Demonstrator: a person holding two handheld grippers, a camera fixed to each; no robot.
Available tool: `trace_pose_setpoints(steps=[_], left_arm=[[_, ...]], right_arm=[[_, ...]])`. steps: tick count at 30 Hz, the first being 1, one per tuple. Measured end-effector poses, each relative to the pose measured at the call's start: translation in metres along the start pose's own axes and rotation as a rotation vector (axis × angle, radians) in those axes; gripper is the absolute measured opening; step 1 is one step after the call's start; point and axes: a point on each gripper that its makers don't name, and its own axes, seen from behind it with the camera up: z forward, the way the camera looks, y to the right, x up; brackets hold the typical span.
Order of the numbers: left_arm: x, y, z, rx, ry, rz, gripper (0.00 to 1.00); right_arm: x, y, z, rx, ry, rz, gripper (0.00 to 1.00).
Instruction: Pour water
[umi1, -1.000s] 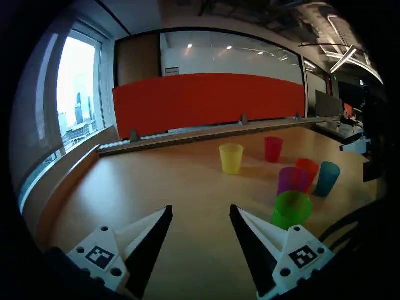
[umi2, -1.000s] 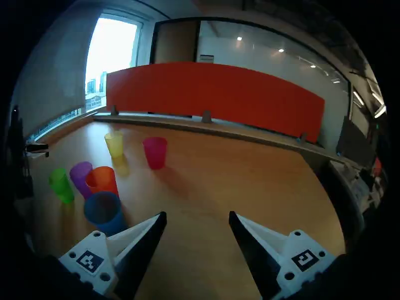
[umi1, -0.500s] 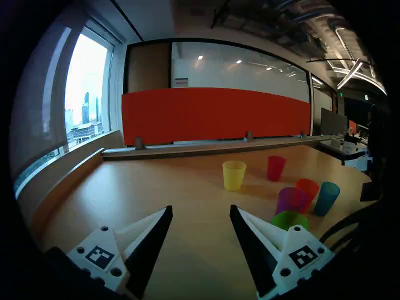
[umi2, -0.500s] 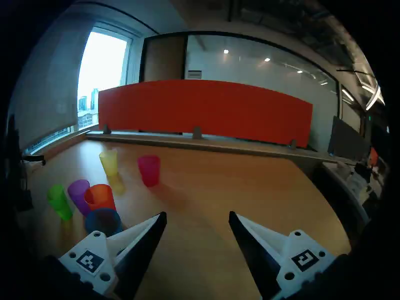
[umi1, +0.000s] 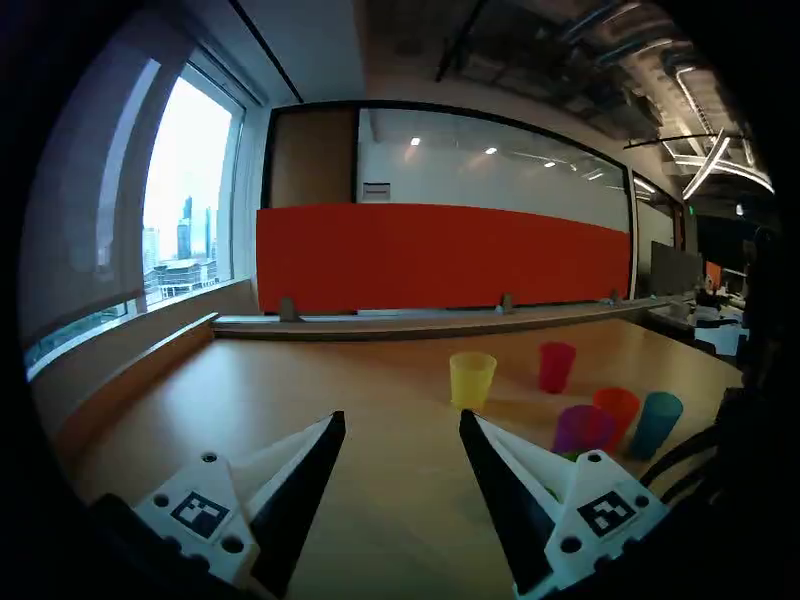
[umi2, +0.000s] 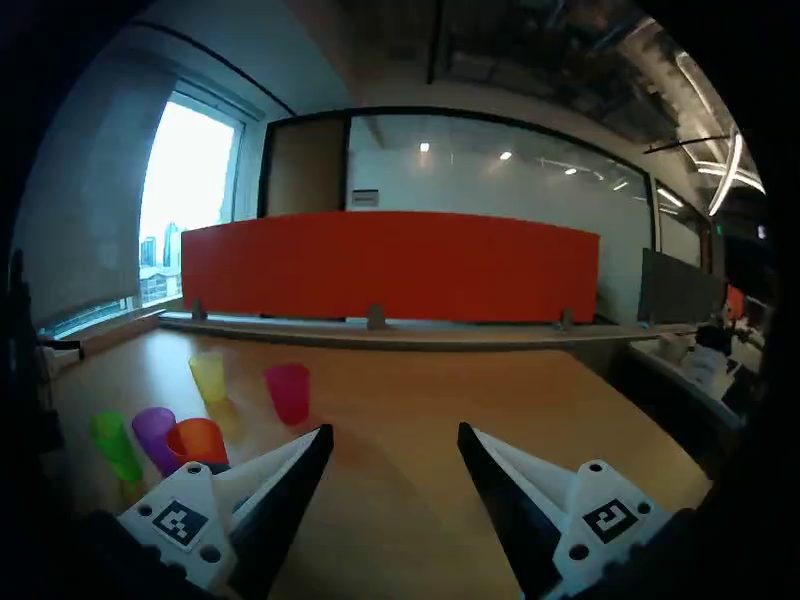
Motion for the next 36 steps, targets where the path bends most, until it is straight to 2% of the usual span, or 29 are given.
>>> trace_pose_setpoints(steps=[12,21,27,36], left_arm=[[0.029,0.004,-0.006,0.02,0.108,-0.054,0.84],[0.039,0.007,-0.01,0.044,0.161,-0.086,0.84],[0.037,0.001,-0.011,0.086,0.185,-0.085,0.84],[0.019,-0.006,-0.001,0.095,0.18,-0.066,0.84]], right_arm=[[0.01,-0.004,-0.003,-0.063,0.068,-0.001,0.96],[0.042,0.002,-0.007,-0.103,0.155,-0.04,0.96],[0.047,0.009,-0.006,-0.115,0.136,-0.034,0.97],[0.046,0.011,-0.008,-0.126,0.121,-0.002,0.97]])
